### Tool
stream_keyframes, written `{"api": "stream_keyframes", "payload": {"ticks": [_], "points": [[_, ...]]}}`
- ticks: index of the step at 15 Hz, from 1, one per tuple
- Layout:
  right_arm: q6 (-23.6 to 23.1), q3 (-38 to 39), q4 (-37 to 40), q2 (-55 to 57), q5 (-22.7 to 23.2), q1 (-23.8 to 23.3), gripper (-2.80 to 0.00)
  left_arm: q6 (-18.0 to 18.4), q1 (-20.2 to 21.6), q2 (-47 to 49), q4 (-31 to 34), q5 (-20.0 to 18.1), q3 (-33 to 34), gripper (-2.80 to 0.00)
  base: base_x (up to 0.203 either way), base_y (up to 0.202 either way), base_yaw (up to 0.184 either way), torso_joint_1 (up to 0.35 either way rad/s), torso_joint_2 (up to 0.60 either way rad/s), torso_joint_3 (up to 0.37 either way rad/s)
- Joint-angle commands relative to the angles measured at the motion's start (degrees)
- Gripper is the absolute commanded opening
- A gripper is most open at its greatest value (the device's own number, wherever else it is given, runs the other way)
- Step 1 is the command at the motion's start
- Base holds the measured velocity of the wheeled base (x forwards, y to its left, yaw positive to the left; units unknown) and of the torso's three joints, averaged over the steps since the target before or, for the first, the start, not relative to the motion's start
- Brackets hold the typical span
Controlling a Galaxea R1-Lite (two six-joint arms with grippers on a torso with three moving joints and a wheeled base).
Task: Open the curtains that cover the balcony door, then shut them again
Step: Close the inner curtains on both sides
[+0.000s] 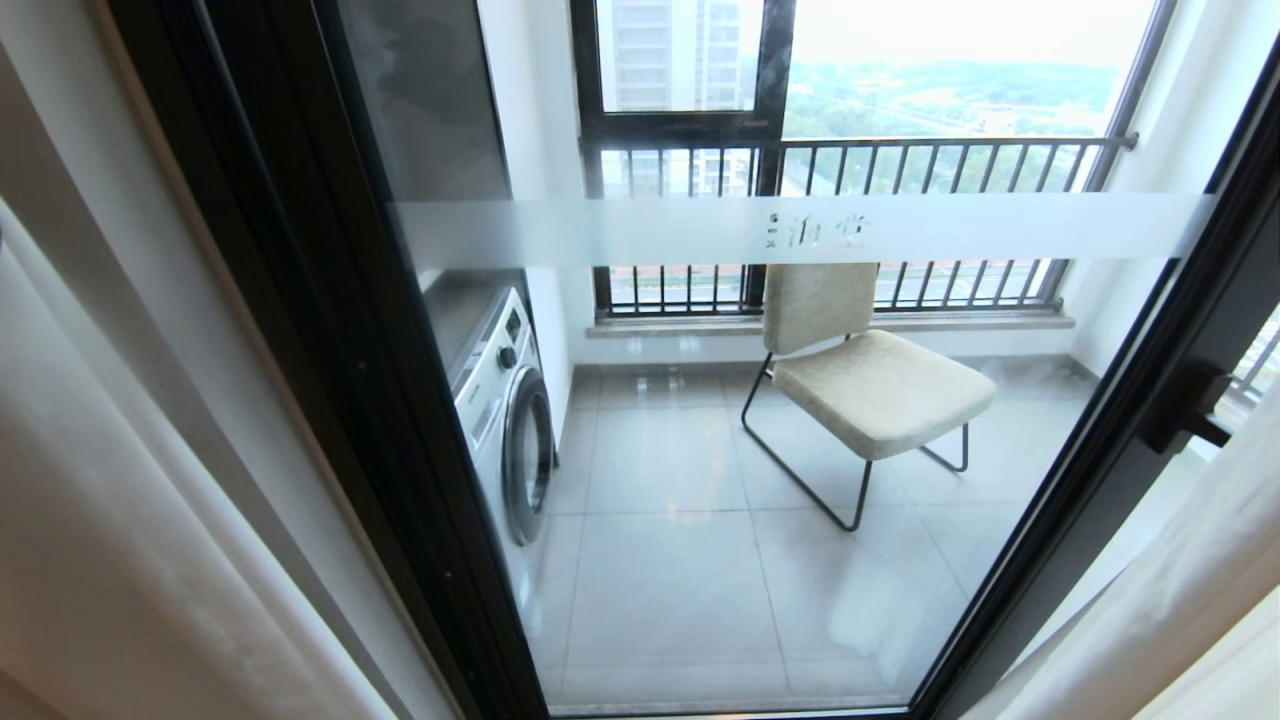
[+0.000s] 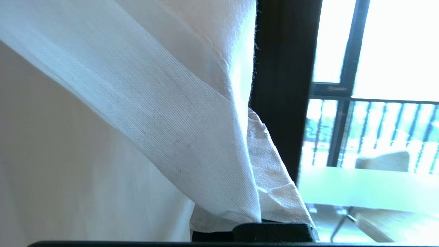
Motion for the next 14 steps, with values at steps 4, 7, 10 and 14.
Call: {"api": "stream_keyframes", "payload": {"ticks": [4,7,10,14], "points": [[-0.1,0.0,0.0,0.1,0.0,0.1,-2.80,0.1,-12.1,-3.2,4.7,0.0,0.1,-2.80,0.000,0.000,0.000,0.000,0.00,0.000],[-0.1,0.0,0.0,0.1,0.0,0.0,-2.80,0.3,-17.2,-5.6,11.2,-0.1,0.1,-2.80,0.000,0.000,0.000,0.000,0.00,0.000],[-0.1,0.0,0.0,0.1,0.0,0.1,-2.80,0.4,-20.4,-6.0,11.9,-0.1,0.1,-2.80,0.000,0.000,0.000,0.000,0.00,0.000],[-0.1,0.0,0.0,0.1,0.0,0.0,-2.80,0.5,-21.5,-5.9,11.9,-0.1,0.1,-2.80,0.000,0.000,0.000,0.000,0.00,0.000]]}}
